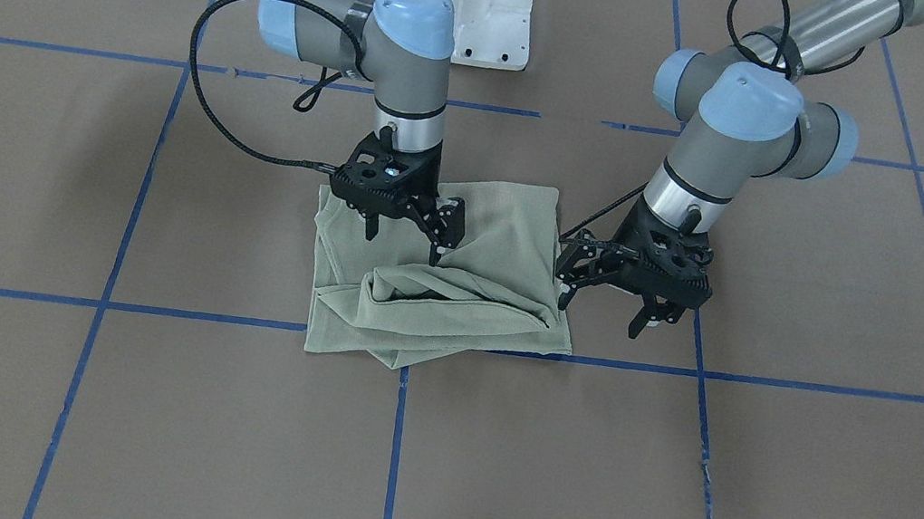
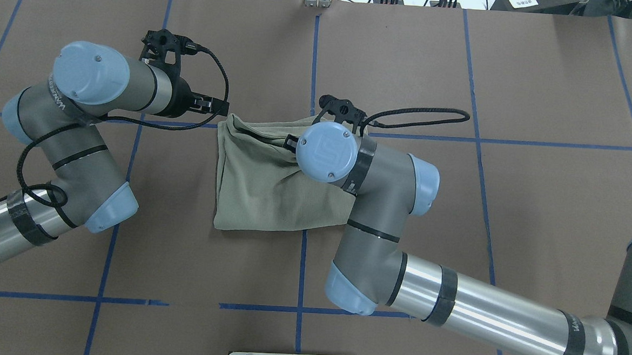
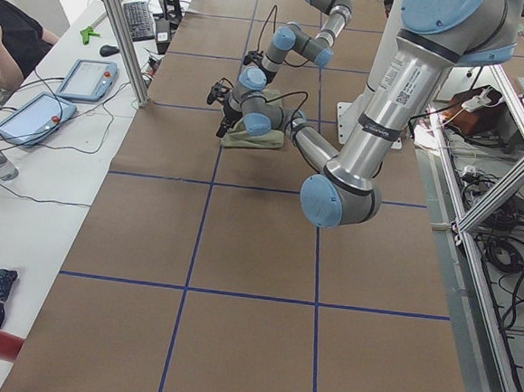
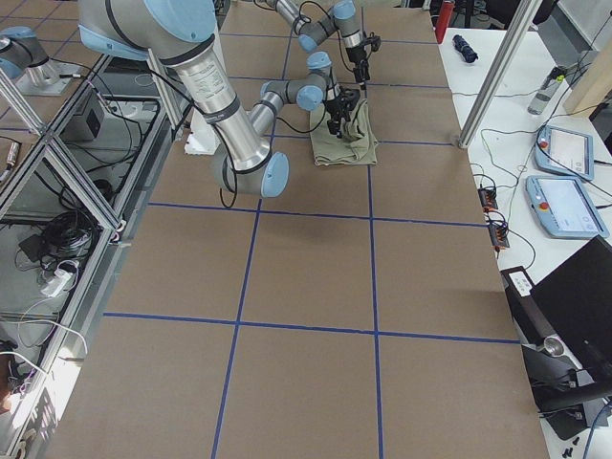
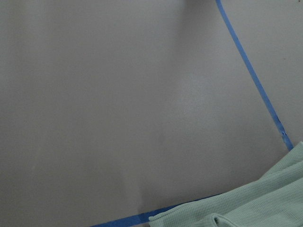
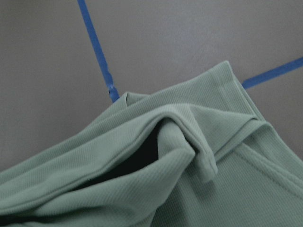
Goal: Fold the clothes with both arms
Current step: 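Lower the edge onto the far end and open the right gripper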
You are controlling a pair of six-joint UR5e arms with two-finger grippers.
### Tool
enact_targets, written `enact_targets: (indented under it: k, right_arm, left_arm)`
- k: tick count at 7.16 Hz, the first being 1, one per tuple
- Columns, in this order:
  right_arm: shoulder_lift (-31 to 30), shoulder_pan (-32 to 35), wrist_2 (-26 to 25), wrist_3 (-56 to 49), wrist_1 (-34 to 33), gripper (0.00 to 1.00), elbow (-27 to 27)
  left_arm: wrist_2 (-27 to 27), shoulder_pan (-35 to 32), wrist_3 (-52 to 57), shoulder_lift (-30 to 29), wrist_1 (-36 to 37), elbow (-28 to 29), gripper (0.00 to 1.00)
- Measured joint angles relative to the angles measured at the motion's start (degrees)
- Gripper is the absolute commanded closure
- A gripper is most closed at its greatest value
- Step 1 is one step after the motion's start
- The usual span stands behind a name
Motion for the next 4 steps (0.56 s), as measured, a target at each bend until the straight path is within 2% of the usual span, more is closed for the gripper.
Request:
enact_targets:
  k: [2,4]
  right_arm:
    - [0.0,-1.9,-1.9,-3.3,0.0,0.0,-1.7]
    - [1.0,-0.3,-2.7,-7.2,0.1,0.0,-5.3]
  left_arm:
    - [0.0,0.0,0.0,0.0,0.0,0.0,0.0]
    - [0.0,0.0,-0.1,0.0,-0.1,0.0,0.0]
